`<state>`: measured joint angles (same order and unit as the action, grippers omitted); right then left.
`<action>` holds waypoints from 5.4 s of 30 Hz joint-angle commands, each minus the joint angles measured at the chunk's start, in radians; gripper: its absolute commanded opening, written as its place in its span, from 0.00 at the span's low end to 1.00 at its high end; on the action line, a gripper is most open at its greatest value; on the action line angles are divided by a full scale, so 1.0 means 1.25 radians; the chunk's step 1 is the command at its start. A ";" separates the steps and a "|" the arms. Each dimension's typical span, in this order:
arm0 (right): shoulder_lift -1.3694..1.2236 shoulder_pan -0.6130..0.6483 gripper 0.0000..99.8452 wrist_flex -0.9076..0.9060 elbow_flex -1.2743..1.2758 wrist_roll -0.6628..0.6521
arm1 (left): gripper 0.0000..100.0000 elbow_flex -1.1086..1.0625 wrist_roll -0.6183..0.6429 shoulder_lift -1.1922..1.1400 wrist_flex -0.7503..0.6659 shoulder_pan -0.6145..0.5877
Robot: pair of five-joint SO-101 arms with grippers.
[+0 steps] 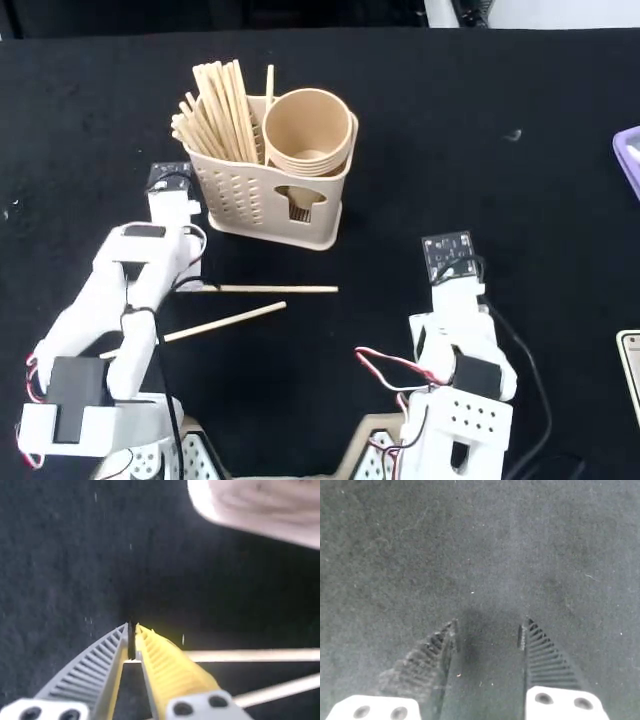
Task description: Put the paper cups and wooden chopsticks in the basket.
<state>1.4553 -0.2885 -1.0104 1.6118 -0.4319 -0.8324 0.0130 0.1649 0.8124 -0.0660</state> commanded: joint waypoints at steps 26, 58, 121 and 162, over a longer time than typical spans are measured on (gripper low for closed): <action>-0.001 -0.014 0.20 0.015 -0.004 -0.004 | 0.22 -0.191 -0.514 0.435 0.218 -0.021; -0.001 -0.014 0.20 0.015 -0.003 -0.004 | 0.25 -0.071 -0.862 0.120 0.131 -0.044; -0.001 -0.014 0.01 0.016 -0.004 0.001 | 0.03 -0.002 -0.563 1.065 0.465 0.087; -0.001 -0.014 0.01 0.038 0.010 -0.002 | 0.03 -0.009 0.163 0.395 -0.766 0.158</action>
<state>1.4553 -0.2885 -0.9828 1.6272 -0.4319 -0.8309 0.2309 0.6651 -0.1204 0.1243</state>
